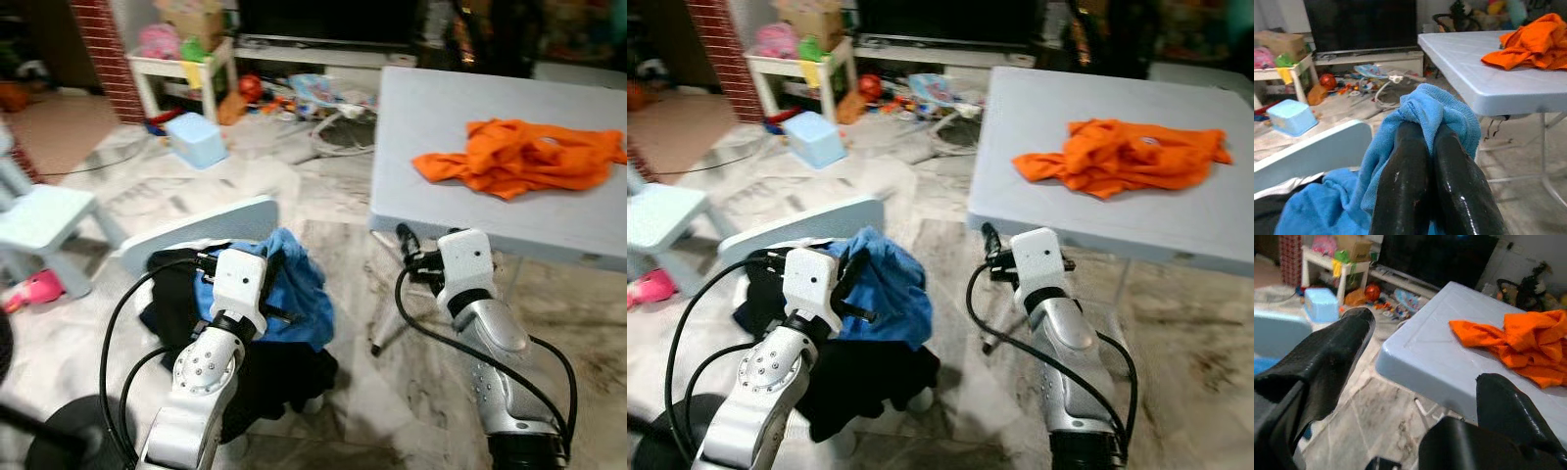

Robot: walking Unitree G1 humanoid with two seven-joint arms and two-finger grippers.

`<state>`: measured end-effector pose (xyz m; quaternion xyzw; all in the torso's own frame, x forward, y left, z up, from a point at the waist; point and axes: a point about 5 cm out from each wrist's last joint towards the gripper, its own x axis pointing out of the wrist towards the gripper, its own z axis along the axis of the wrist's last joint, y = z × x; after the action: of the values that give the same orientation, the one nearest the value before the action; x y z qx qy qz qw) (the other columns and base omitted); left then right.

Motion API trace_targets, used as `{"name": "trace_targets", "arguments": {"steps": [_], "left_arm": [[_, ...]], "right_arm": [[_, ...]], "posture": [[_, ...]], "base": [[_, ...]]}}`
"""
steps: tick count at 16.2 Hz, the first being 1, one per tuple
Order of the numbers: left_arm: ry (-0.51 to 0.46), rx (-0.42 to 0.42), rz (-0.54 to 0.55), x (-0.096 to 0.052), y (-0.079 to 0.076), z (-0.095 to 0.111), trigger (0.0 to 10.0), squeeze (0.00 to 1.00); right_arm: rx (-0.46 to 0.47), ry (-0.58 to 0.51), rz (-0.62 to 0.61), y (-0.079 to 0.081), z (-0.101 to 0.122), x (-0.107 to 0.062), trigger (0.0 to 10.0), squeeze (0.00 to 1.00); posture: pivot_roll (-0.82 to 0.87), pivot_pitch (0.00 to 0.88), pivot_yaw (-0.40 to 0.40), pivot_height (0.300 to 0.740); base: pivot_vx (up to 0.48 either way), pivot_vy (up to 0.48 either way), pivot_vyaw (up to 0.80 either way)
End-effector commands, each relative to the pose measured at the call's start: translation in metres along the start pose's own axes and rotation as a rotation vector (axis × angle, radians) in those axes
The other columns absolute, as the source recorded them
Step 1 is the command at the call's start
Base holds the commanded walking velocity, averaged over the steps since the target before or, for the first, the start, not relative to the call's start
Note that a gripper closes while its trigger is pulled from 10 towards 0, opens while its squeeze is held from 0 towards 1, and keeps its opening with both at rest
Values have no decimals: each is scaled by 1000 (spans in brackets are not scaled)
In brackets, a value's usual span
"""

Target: Hang hanger

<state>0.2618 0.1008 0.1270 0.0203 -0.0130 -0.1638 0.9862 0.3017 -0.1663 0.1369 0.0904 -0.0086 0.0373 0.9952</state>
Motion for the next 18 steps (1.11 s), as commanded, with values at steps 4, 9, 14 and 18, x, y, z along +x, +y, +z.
{"name": "trace_targets", "arguments": {"steps": [4,9,14,18], "left_arm": [[9,50,121,-8,34,4,10000,0],[14,-6,158,-9,37,-2,10000,0],[-5,-39,136,0,28,1,10000,0],[1,-44,139,-1,30,-1,10000,0]], "right_arm": [[-65,-53,-153,-23,3,-4,10000,0],[-99,-39,-133,-26,6,1,10000,0],[-111,-58,-99,-24,14,6,10000,0],[-111,-52,-92,-23,14,7,10000,0]], "posture": [[-8,0,38,740],[-33,0,16,740],[-53,0,6,740],[-64,0,1,740]], "base": [[0,0,0],[0,-73,-83],[0,-374,-789],[0,-374,-800]]}}
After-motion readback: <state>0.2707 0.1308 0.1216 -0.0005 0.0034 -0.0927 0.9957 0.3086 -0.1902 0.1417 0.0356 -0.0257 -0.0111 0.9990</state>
